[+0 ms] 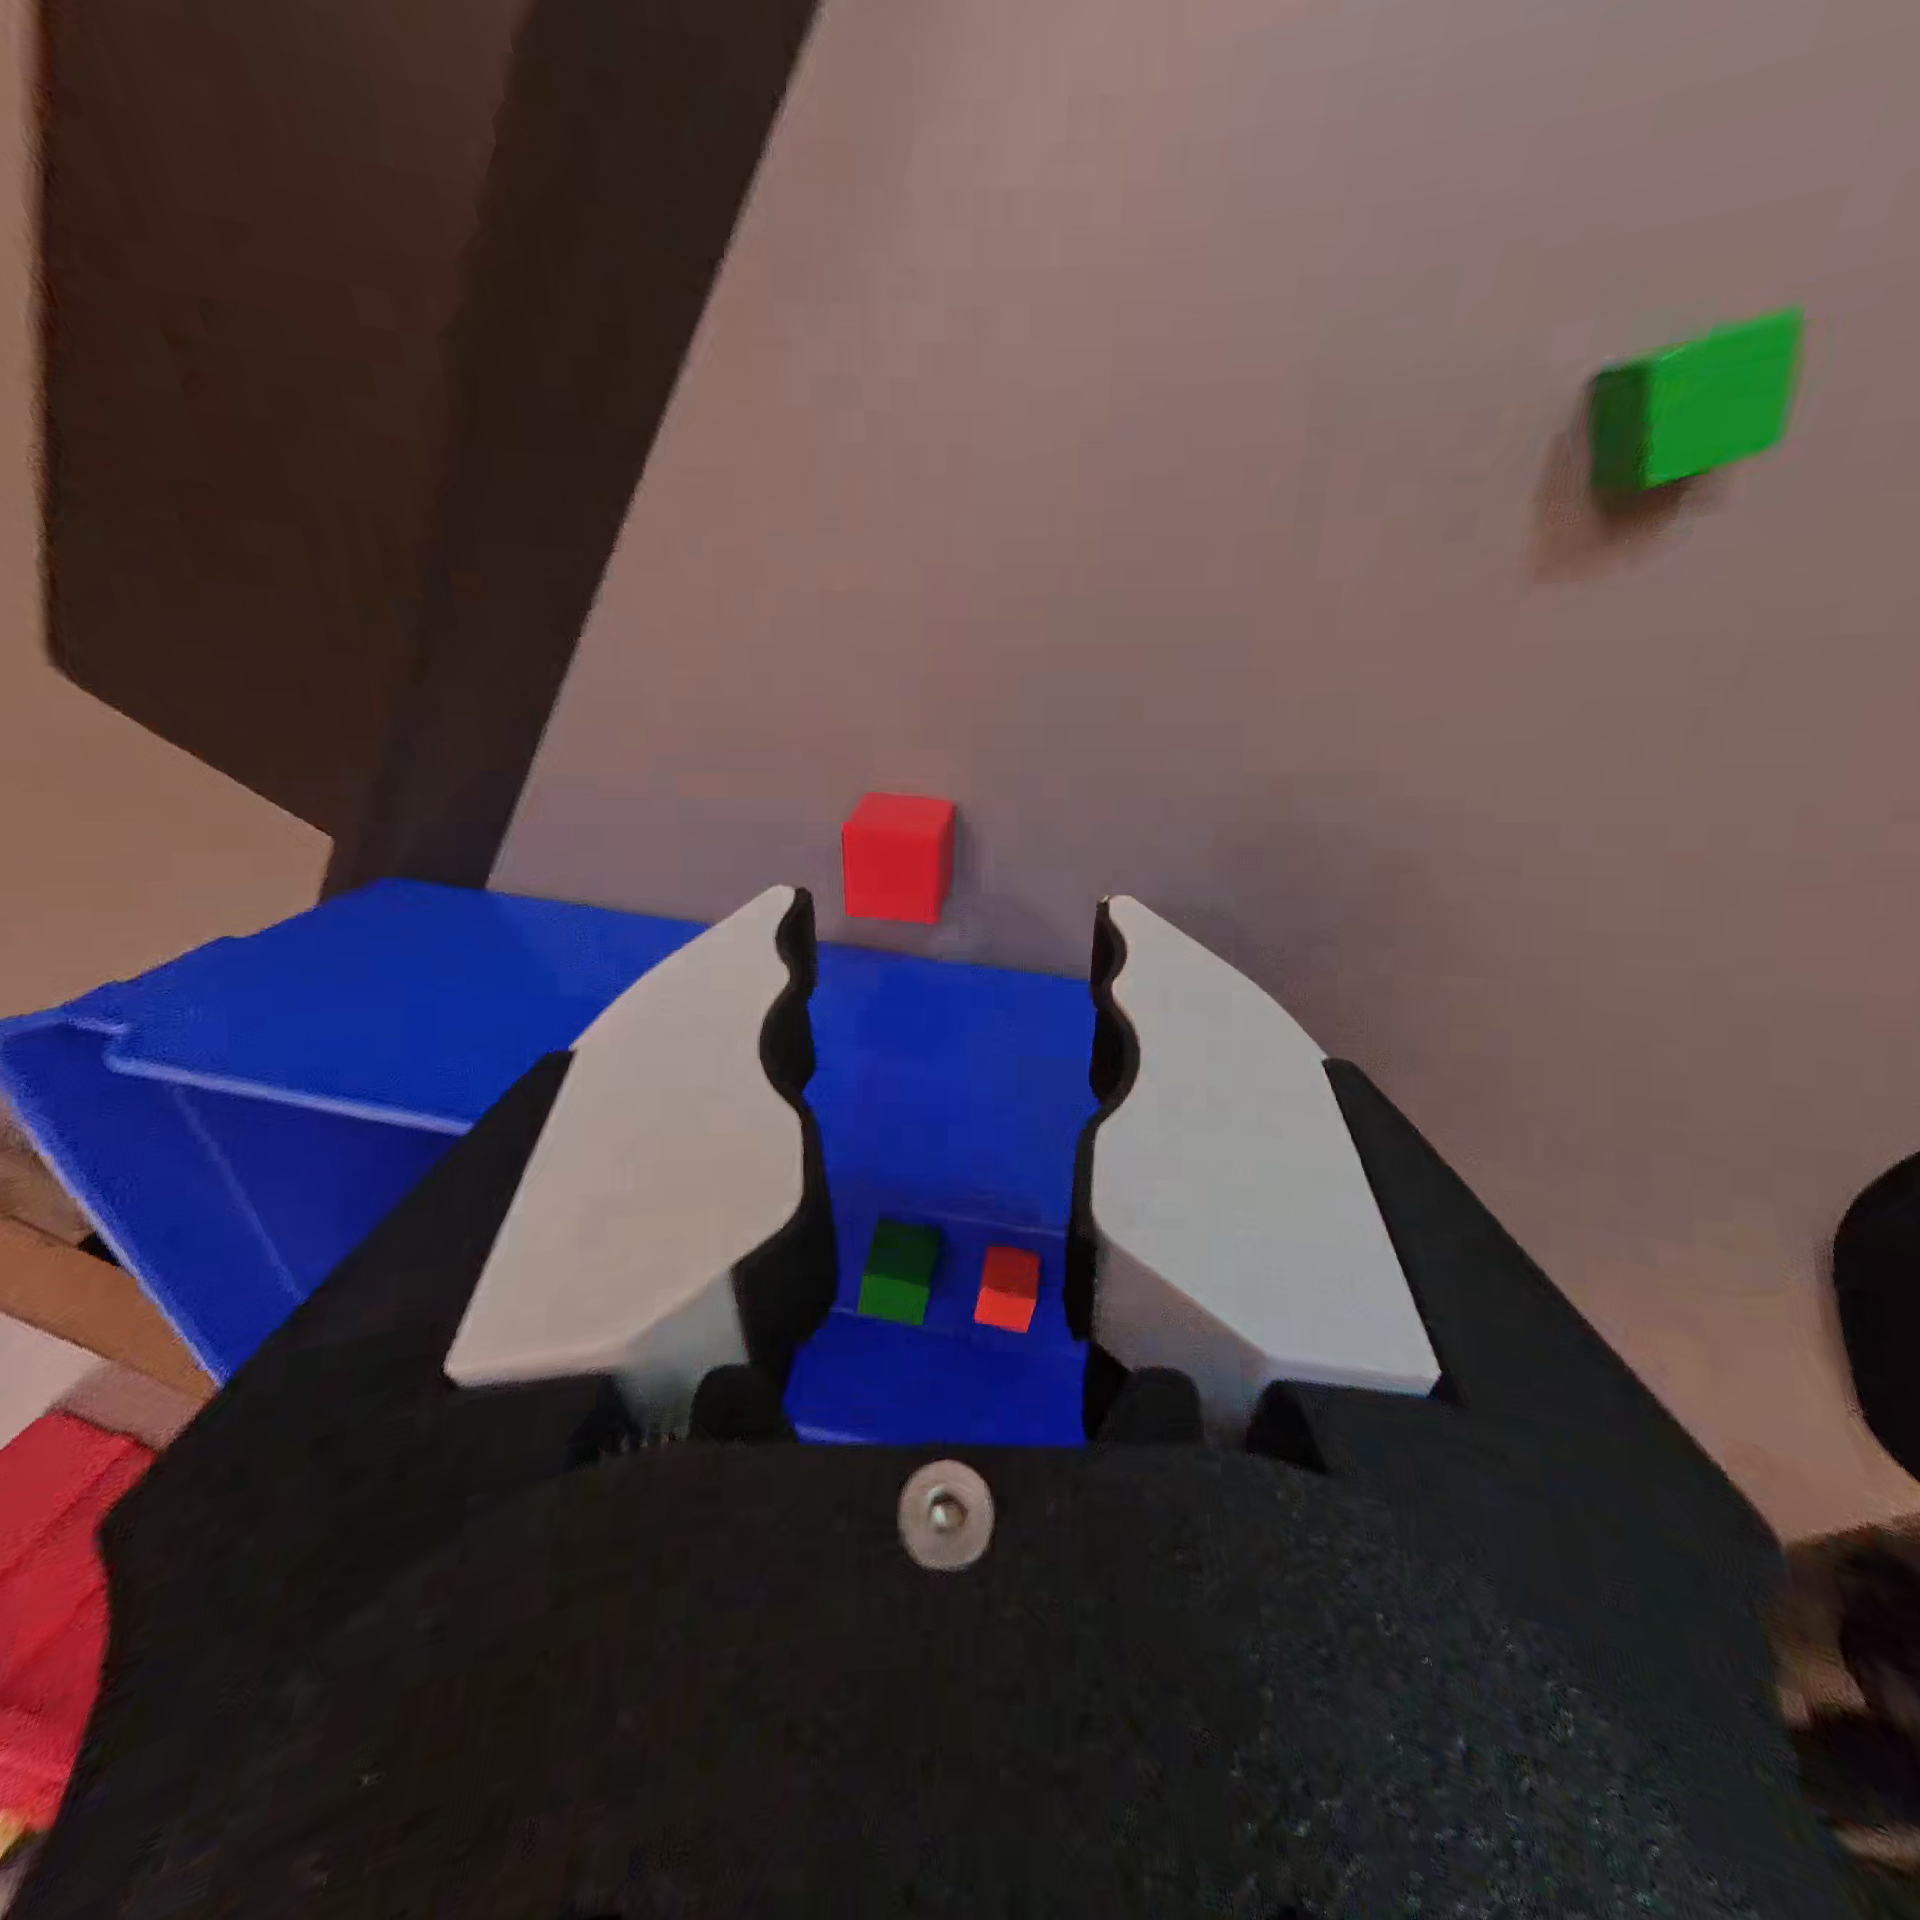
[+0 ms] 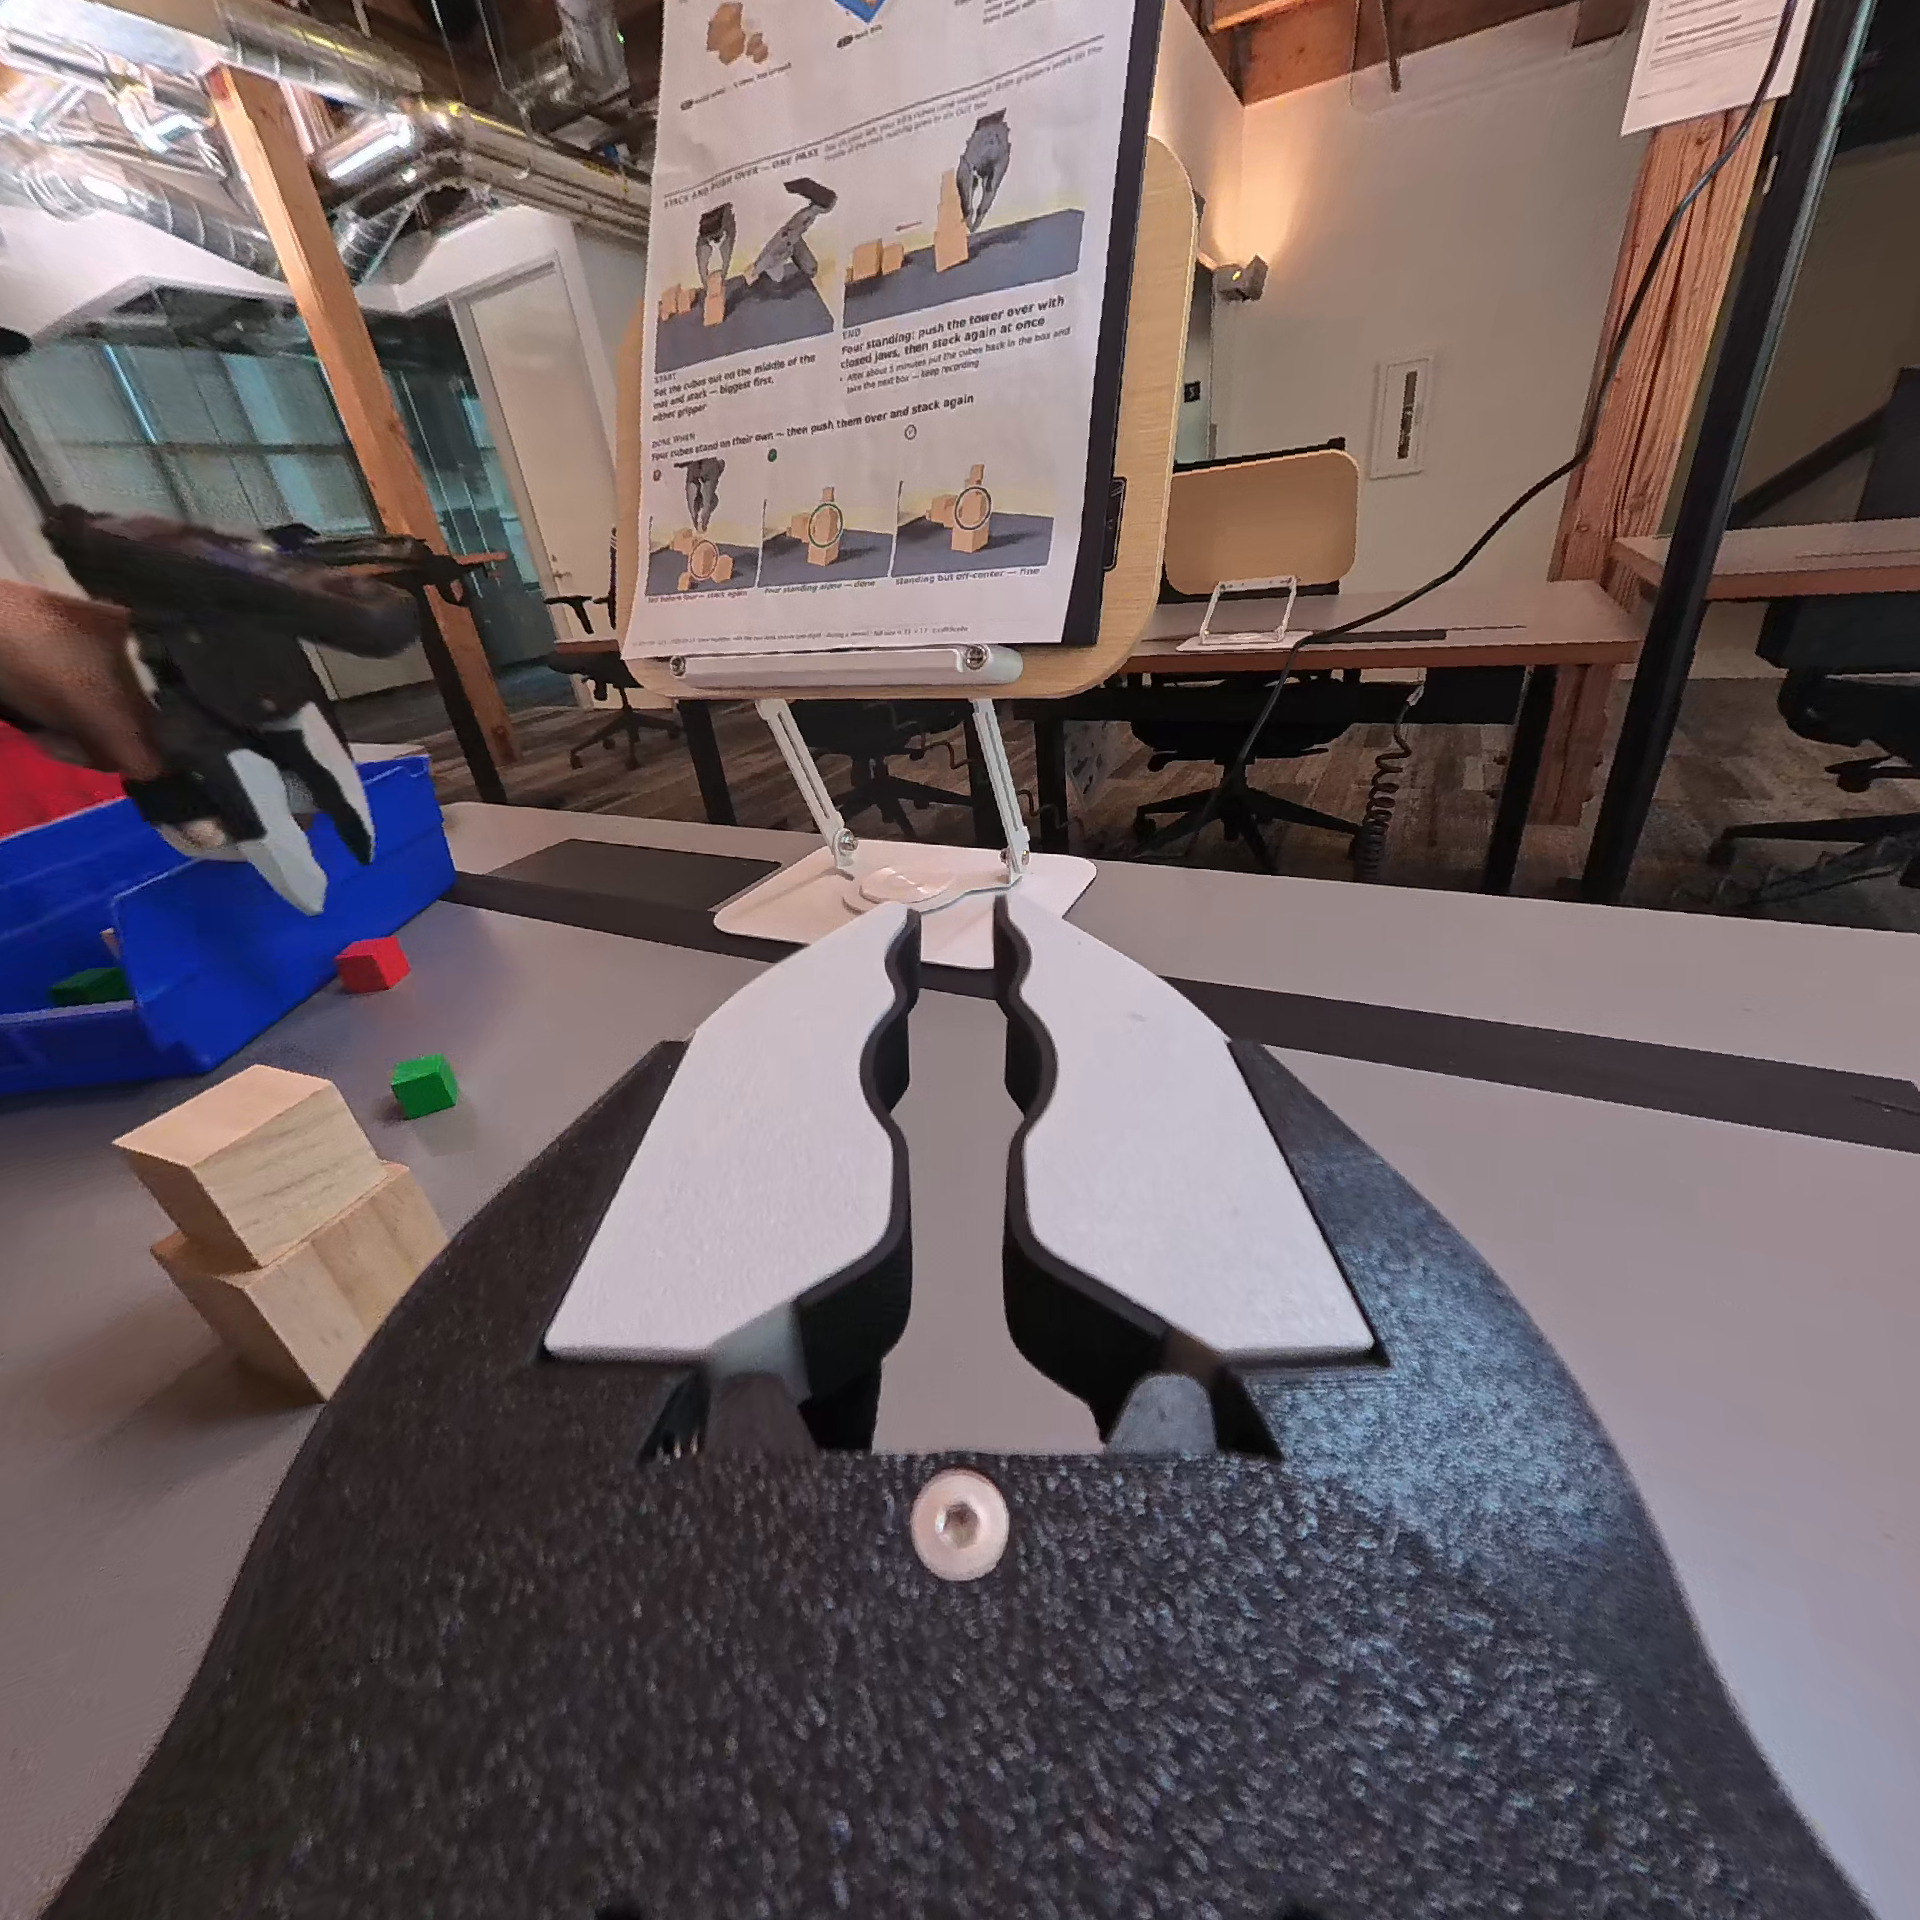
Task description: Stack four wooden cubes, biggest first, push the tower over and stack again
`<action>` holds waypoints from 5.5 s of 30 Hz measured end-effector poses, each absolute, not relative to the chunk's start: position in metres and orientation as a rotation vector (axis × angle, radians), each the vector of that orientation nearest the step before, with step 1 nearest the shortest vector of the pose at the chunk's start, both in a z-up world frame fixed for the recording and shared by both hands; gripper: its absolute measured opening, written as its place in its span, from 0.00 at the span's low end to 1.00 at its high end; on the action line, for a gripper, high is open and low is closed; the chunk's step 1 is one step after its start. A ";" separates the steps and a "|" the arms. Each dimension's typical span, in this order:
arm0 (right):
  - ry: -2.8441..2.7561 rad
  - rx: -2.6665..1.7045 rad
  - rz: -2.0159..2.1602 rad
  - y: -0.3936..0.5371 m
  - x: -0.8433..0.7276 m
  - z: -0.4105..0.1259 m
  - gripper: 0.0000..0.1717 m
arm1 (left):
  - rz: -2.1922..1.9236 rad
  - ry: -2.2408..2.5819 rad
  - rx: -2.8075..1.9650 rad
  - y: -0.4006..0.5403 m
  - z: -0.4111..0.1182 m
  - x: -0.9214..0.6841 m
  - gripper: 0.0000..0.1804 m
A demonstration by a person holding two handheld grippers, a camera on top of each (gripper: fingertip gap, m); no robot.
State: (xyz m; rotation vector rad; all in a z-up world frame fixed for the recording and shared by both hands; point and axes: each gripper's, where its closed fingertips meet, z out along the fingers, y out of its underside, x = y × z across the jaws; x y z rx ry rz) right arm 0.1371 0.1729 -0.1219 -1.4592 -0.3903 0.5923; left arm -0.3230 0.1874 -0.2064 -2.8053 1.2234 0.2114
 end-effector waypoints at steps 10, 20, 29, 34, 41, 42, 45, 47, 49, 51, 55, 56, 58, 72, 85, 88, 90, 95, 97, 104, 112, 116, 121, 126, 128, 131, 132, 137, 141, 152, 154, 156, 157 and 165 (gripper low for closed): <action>-0.387 -1.478 0.583 0.178 0.141 -0.127 0.09 | 0.590 1.449 -3.123 0.184 -0.265 -0.355 0.24; -0.375 -1.472 0.599 0.178 0.143 -0.124 0.09 | 0.226 1.466 -2.772 0.187 -0.198 -0.265 0.15; -0.383 -1.479 0.593 0.177 0.142 -0.126 0.09 | -0.062 1.872 -2.468 0.103 -0.158 -0.122 0.15; -0.389 -1.480 0.593 0.176 0.141 -0.126 0.09 | -0.057 1.936 -2.479 0.083 -0.166 -0.085 0.15; -0.388 -1.481 0.618 0.175 0.140 -0.124 0.09 | 0.022 1.960 -2.533 0.081 -0.174 -0.076 0.15; -0.389 -1.483 0.621 0.175 0.140 -0.124 0.09 | 0.039 1.971 -2.544 0.080 -0.175 -0.078 0.15; -0.390 -1.486 0.627 0.175 0.140 -0.124 0.10 | 0.067 1.985 -2.550 0.081 -0.177 -0.077 0.15; -0.391 -1.489 0.631 0.175 0.139 -0.124 0.10 | 0.073 1.989 -2.543 0.081 -0.179 -0.074 0.15; -0.392 -1.492 0.636 0.175 0.139 -0.125 0.10 | 0.092 1.990 -2.549 0.081 -0.180 -0.073 0.15; -0.393 -1.494 0.638 0.175 0.138 -0.125 0.11 | 0.098 1.996 -2.551 0.080 -0.182 -0.072 0.16; -0.391 -1.493 0.640 0.174 0.139 -0.124 0.11 | 0.094 1.992 -2.521 0.080 -0.180 -0.071 0.19; -0.391 -1.492 0.641 0.174 0.139 -0.124 0.11 | 0.072 1.974 -2.503 0.080 -0.177 -0.070 0.20; -0.388 -1.491 0.641 0.174 0.139 -0.123 0.11 | 0.001 1.917 -2.459 0.082 -0.173 -0.068 0.21; -0.392 -1.499 0.651 0.174 0.137 -0.125 0.12 | -0.568 1.347 -2.004 0.082 -0.171 -0.063 0.32; -0.409 -1.522 0.650 0.175 0.133 -0.132 0.12 | -0.582 1.372 -1.927 0.081 -0.219 -0.066 0.25; -0.410 -1.524 0.649 0.176 0.132 -0.132 0.12 | -0.595 1.377 -1.926 0.080 -0.219 -0.068 0.25; -0.413 -1.524 0.648 0.176 0.132 -0.132 0.12 | -0.599 1.384 -1.924 0.079 -0.219 -0.069 0.25; -0.412 -1.526 0.645 0.176 0.132 -0.133 0.12 | -0.601 1.392 -1.929 0.080 -0.219 -0.069 0.25; -0.413 -1.527 0.645 0.176 0.132 -0.133 0.12 | -0.601 1.393 -1.932 0.080 -0.219 -0.069 0.25; -0.418 -1.529 0.644 0.177 0.130 -0.134 0.12 | -0.591 1.390 -1.932 0.079 -0.219 -0.070 0.25; -0.420 -1.528 0.644 0.176 0.130 -0.134 0.12 | -0.603 1.391 -1.931 0.078 -0.217 -0.069 0.27; -0.421 -1.526 0.644 0.176 0.130 -0.134 0.12 | -0.633 1.358 -1.888 0.078 -0.202 -0.069 0.29; -0.423 -1.525 0.643 0.176 0.130 -0.134 0.12 | -0.630 1.302 -1.801 0.079 -0.177 -0.065 0.23; -0.425 -1.526 0.642 0.176 0.129 -0.135 0.12 | -0.620 1.297 -1.808 0.081 -0.176 -0.064 0.16; -0.424 -1.526 0.642 0.176 0.129 -0.135 0.12 | -0.622 1.293 -1.809 0.082 -0.176 -0.065 0.15; -0.426 -1.526 0.642 0.176 0.129 -0.135 0.12 | -0.629 1.298 -1.810 0.081 -0.176 -0.066 0.15; -0.427 -1.525 0.641 0.176 0.129 -0.135 0.12 | -0.632 1.302 -1.810 0.081 -0.176 -0.067 0.15; -0.422 -1.520 0.633 0.176 0.130 -0.134 0.12 | -0.643 1.314 -1.806 0.080 -0.176 -0.066 0.15; -0.418 -1.490 0.608 0.175 0.133 -0.129 0.09 | -0.669 1.316 -1.803 0.079 -0.176 -0.065 0.15; -0.427 -1.410 0.491 0.170 0.140 -0.117 0.00 | -0.701 1.348 -1.802 0.078 -0.177 -0.067 0.20; -0.425 -1.413 0.493 0.171 0.140 -0.117 0.00 | -0.698 1.343 -1.797 0.078 -0.175 -0.068 0.20; -0.425 -1.416 0.497 0.171 0.140 -0.118 0.00 | -0.695 1.348 -1.794 0.078 -0.174 -0.068 0.19; -0.426 -1.416 0.497 0.171 0.140 -0.118 0.00 | -0.689 1.351 -1.795 0.078 -0.175 -0.068 0.18; -0.435 -1.425 0.507 0.171 0.138 -0.120 0.00 | -0.685 1.377 -1.798 0.079 -0.177 -0.067 0.15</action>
